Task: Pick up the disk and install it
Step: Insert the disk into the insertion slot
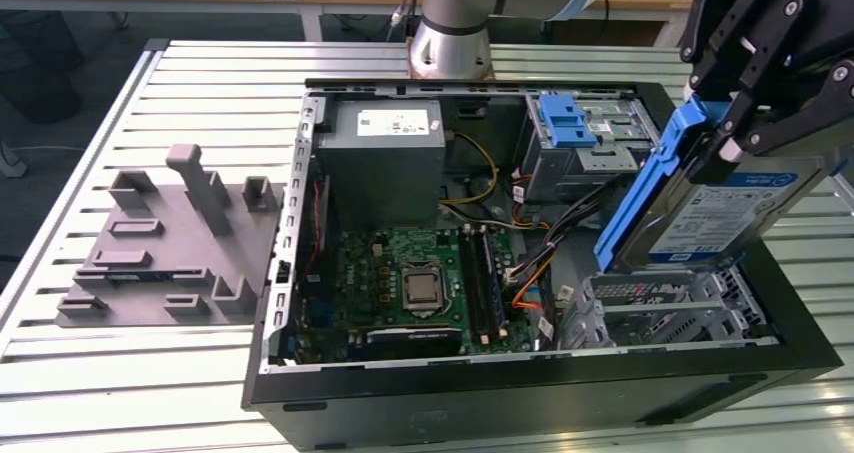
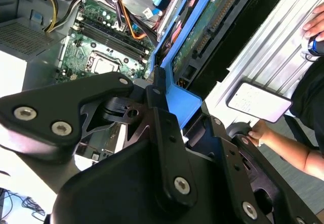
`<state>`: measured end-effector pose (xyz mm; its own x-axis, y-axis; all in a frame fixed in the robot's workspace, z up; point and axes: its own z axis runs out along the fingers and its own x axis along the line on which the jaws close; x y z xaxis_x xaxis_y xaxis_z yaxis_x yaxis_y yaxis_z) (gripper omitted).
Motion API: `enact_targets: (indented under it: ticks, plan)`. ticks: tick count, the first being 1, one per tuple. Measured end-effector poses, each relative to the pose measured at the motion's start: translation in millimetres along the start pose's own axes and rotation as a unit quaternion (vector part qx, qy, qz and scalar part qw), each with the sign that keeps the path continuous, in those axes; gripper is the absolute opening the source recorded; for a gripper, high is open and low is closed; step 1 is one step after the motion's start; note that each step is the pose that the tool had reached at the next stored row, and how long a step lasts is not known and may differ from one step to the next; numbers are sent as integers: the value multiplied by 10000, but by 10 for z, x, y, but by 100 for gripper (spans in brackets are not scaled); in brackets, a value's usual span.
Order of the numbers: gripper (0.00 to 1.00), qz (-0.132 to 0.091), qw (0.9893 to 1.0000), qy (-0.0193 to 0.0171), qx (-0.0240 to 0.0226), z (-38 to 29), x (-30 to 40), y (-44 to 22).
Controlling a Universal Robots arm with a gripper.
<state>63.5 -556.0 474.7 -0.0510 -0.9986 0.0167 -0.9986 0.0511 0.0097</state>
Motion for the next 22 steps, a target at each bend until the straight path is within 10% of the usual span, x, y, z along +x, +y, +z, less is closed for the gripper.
enact_targets:
  ticks: [22]
  plan:
    - [36,0,10000,-1,0,78,18,-60]
